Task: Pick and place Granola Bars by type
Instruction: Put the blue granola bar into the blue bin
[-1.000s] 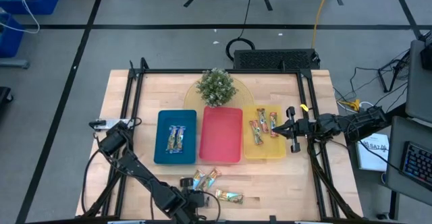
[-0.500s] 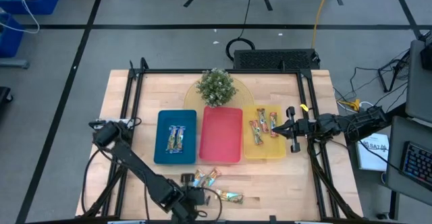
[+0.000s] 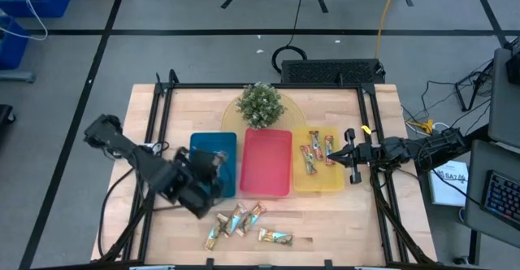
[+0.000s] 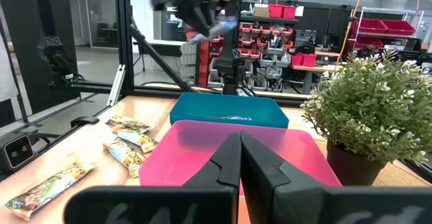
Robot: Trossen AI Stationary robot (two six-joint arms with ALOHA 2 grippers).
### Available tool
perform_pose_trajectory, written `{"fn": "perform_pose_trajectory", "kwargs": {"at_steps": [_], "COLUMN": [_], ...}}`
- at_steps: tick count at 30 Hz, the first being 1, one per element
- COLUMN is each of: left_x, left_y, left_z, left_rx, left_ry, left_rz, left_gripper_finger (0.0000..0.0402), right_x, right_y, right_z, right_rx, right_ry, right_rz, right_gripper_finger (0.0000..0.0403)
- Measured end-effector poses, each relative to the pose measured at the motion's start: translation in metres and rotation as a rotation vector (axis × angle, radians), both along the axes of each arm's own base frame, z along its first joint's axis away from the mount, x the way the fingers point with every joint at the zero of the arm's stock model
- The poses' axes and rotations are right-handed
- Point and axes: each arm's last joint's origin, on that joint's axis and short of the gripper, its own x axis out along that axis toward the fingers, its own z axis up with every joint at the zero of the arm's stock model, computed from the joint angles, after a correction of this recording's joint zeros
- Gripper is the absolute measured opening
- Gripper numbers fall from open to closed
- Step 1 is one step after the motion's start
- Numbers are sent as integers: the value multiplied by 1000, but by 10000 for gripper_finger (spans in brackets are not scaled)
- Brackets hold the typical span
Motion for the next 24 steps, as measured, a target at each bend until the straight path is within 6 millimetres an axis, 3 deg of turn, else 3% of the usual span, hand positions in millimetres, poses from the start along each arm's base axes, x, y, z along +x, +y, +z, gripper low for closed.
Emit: {"fn": "perform_pose_trajectory", "kwargs": {"at_steps": [4, 9, 16, 24], "left_x": [-10, -2, -3, -14], "left_y": [14, 26, 45, 75], "left_z": [-1, -26, -96, -159], "left_rx": [-97, -177, -234, -283], "left_ry": [65, 98, 190, 198], "left_rz": [208, 377, 549, 672], "left_gripper_finger": [92, 92, 92, 92], "right_x": [0, 0, 0, 0], "right_y": [0, 0, 0, 0], "right_z": [0, 0, 0, 0], "right_rx": [0, 0, 0, -21], "right_ry": [0, 0, 0, -1], "right_rz": [0, 2, 3, 2], "right_gripper_finger": [0, 0, 0, 0]}}
